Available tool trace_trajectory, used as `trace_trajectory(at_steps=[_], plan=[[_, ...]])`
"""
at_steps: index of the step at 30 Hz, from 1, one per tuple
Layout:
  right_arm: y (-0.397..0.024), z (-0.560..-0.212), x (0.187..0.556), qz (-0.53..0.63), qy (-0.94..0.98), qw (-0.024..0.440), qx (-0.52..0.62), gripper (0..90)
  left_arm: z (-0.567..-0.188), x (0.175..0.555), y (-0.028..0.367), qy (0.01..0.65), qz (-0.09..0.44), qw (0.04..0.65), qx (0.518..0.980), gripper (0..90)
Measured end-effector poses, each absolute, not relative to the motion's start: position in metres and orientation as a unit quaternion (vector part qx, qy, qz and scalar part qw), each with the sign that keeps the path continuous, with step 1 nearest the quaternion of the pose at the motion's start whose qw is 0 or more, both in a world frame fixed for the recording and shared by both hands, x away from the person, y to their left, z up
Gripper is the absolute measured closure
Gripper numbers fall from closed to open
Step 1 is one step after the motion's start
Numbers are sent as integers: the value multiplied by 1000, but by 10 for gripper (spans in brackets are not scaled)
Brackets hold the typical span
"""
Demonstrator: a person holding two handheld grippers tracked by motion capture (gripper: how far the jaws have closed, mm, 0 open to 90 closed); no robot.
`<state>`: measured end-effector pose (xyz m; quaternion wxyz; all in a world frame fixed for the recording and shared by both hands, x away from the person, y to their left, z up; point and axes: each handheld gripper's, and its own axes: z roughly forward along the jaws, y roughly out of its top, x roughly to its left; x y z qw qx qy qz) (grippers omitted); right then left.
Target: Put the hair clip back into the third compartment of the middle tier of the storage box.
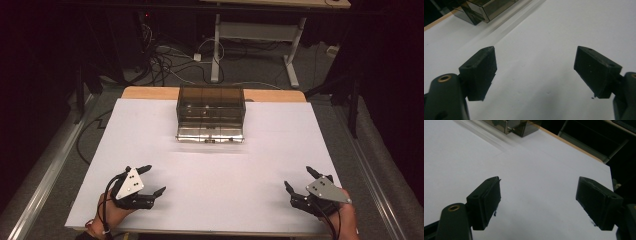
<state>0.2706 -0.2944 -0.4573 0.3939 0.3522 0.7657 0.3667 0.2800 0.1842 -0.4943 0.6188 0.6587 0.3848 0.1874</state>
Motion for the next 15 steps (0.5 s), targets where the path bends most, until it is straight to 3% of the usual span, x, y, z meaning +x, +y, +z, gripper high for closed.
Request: trace_trajectory(at_steps=[15], plan=[[-313, -481, 267, 354, 751, 399, 388, 227, -496, 281, 185, 385, 180, 617, 662, 179]])
